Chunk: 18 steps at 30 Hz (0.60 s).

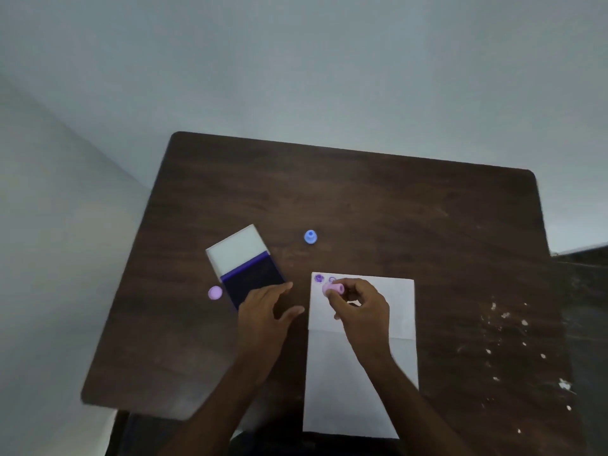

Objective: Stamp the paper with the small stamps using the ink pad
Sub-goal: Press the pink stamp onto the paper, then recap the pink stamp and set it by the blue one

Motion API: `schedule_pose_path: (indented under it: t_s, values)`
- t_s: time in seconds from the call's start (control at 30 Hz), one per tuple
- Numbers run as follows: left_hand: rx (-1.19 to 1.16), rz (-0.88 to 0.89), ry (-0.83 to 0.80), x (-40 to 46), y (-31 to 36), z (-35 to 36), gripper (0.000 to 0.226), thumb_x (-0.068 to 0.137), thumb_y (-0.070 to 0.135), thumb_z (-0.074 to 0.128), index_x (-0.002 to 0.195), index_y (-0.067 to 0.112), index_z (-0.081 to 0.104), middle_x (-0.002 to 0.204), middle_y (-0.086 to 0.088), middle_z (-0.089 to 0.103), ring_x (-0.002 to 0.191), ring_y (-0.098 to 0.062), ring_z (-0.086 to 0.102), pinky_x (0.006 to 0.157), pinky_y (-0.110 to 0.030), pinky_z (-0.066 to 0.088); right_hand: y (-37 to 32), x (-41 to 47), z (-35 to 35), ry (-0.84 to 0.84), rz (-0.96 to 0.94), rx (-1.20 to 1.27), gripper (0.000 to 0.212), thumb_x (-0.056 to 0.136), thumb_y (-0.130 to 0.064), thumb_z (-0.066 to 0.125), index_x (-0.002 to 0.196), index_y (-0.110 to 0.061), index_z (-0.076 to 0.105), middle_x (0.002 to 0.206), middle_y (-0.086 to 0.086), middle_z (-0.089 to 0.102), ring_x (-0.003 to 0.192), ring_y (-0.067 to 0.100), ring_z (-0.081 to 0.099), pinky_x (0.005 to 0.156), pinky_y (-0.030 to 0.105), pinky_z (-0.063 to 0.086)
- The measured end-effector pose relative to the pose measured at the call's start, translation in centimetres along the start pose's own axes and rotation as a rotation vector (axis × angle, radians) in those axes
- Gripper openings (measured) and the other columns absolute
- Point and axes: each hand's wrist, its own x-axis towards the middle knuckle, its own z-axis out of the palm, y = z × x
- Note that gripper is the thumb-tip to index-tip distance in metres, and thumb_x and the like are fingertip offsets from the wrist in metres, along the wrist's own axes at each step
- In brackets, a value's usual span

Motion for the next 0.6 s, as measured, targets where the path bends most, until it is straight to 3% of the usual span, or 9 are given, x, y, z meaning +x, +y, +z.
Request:
schedule_pose_path:
  t_s: [0.17, 0.33, 0.6]
  values:
    - [-0.135, 0.006, 0.174, -0.4, -2.8, -3.7, 0.047, 0.075, 0.031, 0.079, 0.118, 0.024, 0.063, 0.114, 0.006, 0.066, 0.098, -0.007, 0.060, 0.087, -0.022, 0.048, -1.5, -1.7, 3.3, -0.092, 0.017, 0.054, 0.018, 0.080, -0.035, 0.072, 0.093, -0.023, 0.071, 0.082, -0.010, 0.071, 0.070, 0.002, 0.066, 0.058, 0.008, 0.050]
    - [-0.125, 0.002, 0.275, 0.6, -6.4, -5.9, 0.045, 0.073, 0.024, 0.081, 0.115, 0.020, 0.065, 0.114, 0.001, 0.065, 0.102, -0.015, 0.061, 0.091, -0.034, 0.052, -3.4, -3.2, 6.4, -0.191, 0.004, 0.141, 0.022, 0.077, -0.031, 0.076, 0.098, -0.028, 0.068, 0.085, -0.017, 0.071, 0.070, 0.004, 0.069, 0.053, 0.011, 0.051]
    - [-0.151, -0.057, 0.267, 2.9, -10.1, -6.7, 0.042, 0.079, 0.026, 0.075, 0.118, 0.021, 0.061, 0.117, 0.001, 0.062, 0.105, -0.014, 0.057, 0.094, -0.039, 0.051, -4.4, -3.3, 10.1, -0.258, 0.026, -0.005, 0.024, 0.081, -0.028, 0.072, 0.103, -0.026, 0.065, 0.093, -0.007, 0.070, 0.065, 0.004, 0.069, 0.054, 0.010, 0.051]
